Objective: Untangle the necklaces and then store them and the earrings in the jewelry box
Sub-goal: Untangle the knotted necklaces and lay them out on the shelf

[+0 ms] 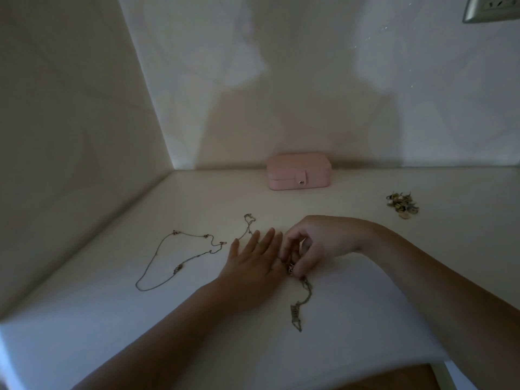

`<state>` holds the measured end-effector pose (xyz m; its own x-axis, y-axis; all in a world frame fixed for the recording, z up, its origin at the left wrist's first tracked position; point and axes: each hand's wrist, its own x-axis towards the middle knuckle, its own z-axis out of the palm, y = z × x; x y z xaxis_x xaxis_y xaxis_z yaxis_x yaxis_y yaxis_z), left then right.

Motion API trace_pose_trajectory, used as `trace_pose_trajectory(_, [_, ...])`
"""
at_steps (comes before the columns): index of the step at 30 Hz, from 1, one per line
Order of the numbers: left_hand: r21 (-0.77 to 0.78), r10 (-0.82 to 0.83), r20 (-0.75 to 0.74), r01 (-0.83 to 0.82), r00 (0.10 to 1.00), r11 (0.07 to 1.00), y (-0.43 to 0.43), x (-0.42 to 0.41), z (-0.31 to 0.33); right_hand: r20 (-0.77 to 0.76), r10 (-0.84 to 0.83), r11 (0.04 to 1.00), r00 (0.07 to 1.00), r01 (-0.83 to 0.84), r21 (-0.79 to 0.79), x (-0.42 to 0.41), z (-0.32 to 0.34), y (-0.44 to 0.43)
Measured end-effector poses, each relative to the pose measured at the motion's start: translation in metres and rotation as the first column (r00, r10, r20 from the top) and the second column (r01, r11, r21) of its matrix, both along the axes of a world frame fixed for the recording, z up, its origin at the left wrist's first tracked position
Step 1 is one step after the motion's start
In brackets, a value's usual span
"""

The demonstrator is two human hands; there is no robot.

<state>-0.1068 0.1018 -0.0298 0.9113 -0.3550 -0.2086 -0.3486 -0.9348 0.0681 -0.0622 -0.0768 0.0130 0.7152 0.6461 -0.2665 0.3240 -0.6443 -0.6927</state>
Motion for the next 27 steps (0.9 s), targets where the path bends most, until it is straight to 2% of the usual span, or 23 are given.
trace_pose_trajectory(2, [-0.001,-0.006,0.0,0.006,1.0,1.0,0.003,0.0,0.001,0.059,-0.011,1.0,0.998,0.011,-0.006,-0.003,-0.003,0.004])
trace_pose_trajectory(5, [-0.073,0.002,-0.001,-0.002,1.0,0.997,0.005,0.0,0.001,0.233,-0.04,0.997,0.972,0.055,-0.06,-0.005,-0.01,0.01])
trace_pose_trajectory(8, [-0.096,0.013,0.004,-0.012,1.0,0.995,0.005,0.002,-0.002,0.341,0.008,0.996,0.94,0.022,-0.082,-0.005,-0.013,0.013])
trace_pose_trajectory(13, [-0.075,0.027,0.018,-0.026,0.999,0.997,0.001,0.002,-0.003,0.284,-0.004,0.998,0.959,0.021,-0.057,-0.006,-0.011,0.012])
trace_pose_trajectory(21, [-0.066,0.013,0.016,-0.012,1.0,0.998,0.004,0.004,0.001,0.178,0.048,0.988,0.983,-0.021,-0.154,-0.001,0.007,-0.006])
trace_pose_trajectory(24, [-0.075,0.011,0.018,-0.01,1.0,0.997,0.004,0.004,0.0,0.116,-0.034,0.998,0.993,0.039,-0.039,0.002,0.004,-0.005])
trace_pose_trajectory(27, [-0.077,0.022,0.038,-0.019,0.999,0.997,0.003,0.004,-0.004,-0.068,-0.04,0.986,0.997,0.051,0.162,0.004,-0.001,-0.004])
